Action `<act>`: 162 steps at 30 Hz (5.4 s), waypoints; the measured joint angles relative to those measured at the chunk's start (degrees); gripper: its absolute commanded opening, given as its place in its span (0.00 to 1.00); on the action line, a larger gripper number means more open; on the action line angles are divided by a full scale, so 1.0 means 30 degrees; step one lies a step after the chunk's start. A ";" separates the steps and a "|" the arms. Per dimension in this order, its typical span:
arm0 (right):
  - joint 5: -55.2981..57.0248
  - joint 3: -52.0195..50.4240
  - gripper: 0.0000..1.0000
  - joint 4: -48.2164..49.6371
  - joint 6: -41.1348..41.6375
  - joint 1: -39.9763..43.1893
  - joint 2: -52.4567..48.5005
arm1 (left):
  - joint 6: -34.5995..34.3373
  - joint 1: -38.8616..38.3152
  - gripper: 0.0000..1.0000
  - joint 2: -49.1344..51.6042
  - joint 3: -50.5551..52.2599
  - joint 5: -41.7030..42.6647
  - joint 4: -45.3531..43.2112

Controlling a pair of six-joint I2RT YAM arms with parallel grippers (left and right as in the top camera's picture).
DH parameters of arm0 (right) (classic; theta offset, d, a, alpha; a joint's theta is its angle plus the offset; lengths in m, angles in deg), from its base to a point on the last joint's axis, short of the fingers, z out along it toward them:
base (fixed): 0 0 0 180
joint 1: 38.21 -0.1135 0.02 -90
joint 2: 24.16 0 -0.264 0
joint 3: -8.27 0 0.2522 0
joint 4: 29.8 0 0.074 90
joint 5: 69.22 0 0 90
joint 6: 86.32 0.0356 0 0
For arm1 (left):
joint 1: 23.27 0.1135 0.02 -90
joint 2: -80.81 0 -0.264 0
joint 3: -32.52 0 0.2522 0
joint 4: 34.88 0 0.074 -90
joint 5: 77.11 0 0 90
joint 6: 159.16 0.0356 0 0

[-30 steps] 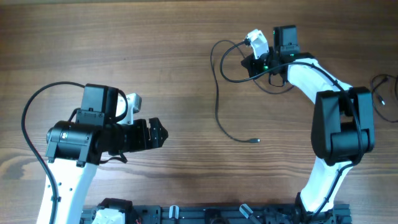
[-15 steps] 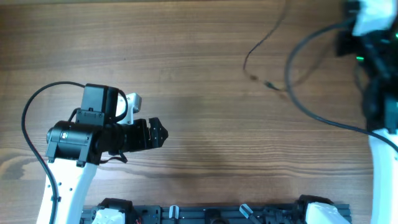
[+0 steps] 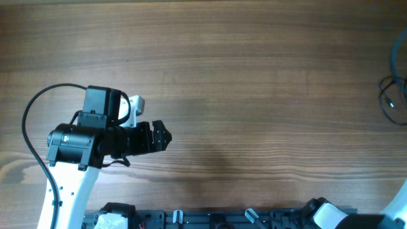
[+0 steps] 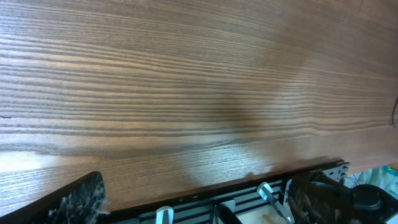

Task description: Untangle cables

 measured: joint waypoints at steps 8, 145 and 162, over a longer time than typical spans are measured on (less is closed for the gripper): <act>-0.0109 -0.0022 0.04 -0.0189 0.9260 0.4896 -0.4393 | 0.0444 0.0000 0.96 0.0000 0.0000 -0.0007 0.0954; -0.5989 -0.8874 1.00 -0.4211 -0.1749 -1.2502 2.5405 | 0.0933 0.0000 0.95 -0.7169 -0.0015 -0.1639 0.0437; -0.6156 -2.0924 1.00 0.1122 0.1035 -1.2502 2.5398 | 0.0940 0.0000 1.00 -0.7169 -0.0015 -0.1639 0.0146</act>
